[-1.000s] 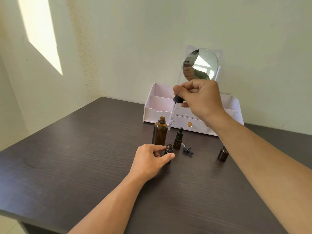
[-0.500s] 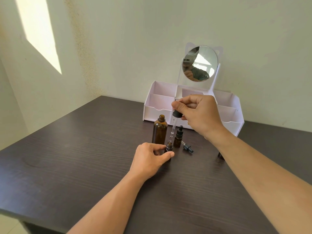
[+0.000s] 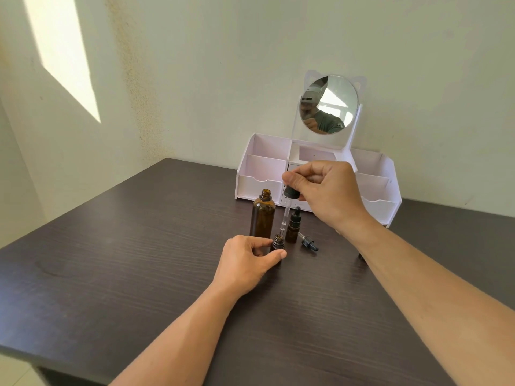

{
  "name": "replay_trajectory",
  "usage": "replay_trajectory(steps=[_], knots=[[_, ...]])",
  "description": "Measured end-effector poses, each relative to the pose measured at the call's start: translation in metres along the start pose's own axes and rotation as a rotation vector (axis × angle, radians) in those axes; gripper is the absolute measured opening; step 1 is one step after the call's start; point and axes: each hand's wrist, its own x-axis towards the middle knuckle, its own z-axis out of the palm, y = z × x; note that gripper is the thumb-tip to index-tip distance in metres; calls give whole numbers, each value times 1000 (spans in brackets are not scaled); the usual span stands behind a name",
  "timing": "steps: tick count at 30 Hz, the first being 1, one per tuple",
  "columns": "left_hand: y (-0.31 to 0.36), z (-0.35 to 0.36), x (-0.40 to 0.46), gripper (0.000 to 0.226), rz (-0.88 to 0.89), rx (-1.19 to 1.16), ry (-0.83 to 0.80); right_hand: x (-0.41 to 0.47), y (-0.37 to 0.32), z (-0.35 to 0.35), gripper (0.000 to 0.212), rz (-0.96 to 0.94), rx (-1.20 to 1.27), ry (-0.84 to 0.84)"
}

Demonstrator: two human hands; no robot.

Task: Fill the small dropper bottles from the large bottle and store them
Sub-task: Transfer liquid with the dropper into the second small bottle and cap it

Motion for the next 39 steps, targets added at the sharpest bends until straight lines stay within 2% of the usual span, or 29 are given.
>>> replay_trajectory(steps=[3, 10, 17, 26, 34, 39], knots=[[1, -1, 0, 54, 0, 12, 2, 0, 4, 3, 14, 11, -50, 4], [1, 0, 0, 54, 2, 10, 4, -1, 4, 5, 13, 14, -61, 3], [0, 0, 0, 53, 10, 10, 4, -2, 3, 4, 10, 1, -57, -3], [-1, 0, 1, 54, 0, -3, 10, 4, -4, -4, 5, 44, 25, -93], [-1, 1, 0, 54, 5, 6, 13, 1, 2, -2, 6, 34, -29, -48], [-2, 1, 1, 54, -4, 5, 8, 1, -3, -2, 4, 13, -15, -83]])
